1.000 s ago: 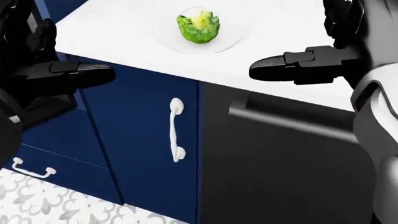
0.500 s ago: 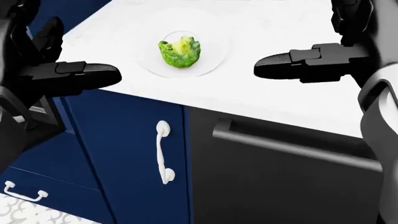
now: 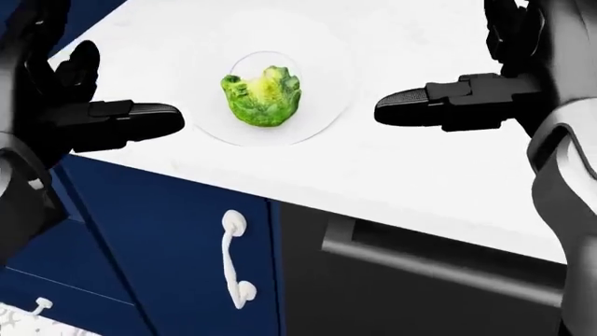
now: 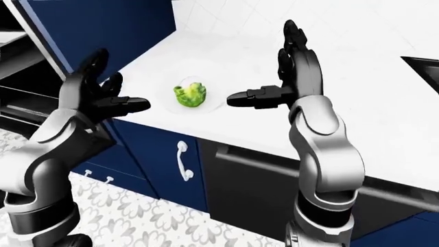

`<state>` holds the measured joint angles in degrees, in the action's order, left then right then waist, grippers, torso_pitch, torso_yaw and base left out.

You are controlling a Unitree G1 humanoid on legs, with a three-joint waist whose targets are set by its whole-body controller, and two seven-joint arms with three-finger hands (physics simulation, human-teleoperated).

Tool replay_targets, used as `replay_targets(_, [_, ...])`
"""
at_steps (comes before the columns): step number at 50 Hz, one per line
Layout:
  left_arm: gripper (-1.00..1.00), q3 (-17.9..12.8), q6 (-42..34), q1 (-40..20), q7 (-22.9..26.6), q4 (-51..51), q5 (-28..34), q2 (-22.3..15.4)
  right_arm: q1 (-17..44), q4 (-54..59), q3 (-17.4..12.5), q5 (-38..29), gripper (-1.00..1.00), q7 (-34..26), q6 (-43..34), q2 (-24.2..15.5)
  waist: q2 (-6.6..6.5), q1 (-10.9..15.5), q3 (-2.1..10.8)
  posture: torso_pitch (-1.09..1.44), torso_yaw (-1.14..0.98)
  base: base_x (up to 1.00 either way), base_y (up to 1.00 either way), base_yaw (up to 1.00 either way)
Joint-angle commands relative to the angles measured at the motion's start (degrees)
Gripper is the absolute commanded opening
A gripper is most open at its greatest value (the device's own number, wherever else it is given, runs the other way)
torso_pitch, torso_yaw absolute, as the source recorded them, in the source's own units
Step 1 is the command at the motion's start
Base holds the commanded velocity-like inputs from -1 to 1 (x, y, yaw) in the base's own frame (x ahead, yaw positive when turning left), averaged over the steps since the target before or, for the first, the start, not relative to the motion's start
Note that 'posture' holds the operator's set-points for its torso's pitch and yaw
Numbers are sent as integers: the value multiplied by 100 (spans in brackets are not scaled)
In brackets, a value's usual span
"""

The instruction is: Place the broccoli on the top rack of the oven.

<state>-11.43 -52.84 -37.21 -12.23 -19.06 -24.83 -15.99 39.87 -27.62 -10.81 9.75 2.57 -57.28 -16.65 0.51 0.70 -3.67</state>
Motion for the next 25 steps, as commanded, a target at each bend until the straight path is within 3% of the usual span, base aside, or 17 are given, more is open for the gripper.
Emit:
replay_targets(1, [100,-127,240,-242,4,-280,24,-100,230,-235,-24,-7,100,-3,205,-53,43,20,256,0,0,0,0,0])
replay_targets(4, [100,-122,267,-250,15,-245,39,-99,200,-165,-11,-29,100,-28,293,-45,-47,-17,269,0,0,0,0,0])
replay_targets(9, [100,-119,243,-236,11,-282,41,-90,248,-267,-43,-7,100,-15,179,-45,-59,-29,287,0,0,1,0,0])
replay_targets(10, [100,-122,227,-235,6,-301,36,-85,244,-290,-37,-3,100,-22,174,-53,-86,-30,428,0,0,27,0,0])
replay_targets(11, [100,-123,220,-241,6,-307,33,-86,251,-301,-35,-2,100,-22,162,-56,-102,-56,245,0,0,34,0,0])
replay_targets(13, [100,-136,203,-230,2,-339,24,-92,233,-322,-30,7,100,-26,167,-45,-104,-75,83,0,0,43,0,0])
replay_targets(17, [100,-130,196,-234,-6,-349,17,-89,188,-261,-7,-17,100,-49,224,-40,-31,-66,126,0,0,39,0,0])
replay_targets(19, [100,-130,194,-231,-5,-350,22,-92,189,-270,12,-33,100,-52,197,-29,73,-45,349,0,0,9,0,0])
replay_targets(20, [100,-140,189,-236,-7,-355,20,-96,195,-276,35,-45,100,-61,176,-22,206,-18,392,0,0,2,0,0])
replay_targets(22, [100,-124,206,-228,-4,-343,31,-89,165,-242,83,-112,100,-109,214,-28,164,46,275,0,0,0,0,0])
replay_targets(25, [100,-128,191,-235,-4,-351,27,-87,208,-281,60,-134,100,-129,155,-1,289,53,179,0,0,0,0,0])
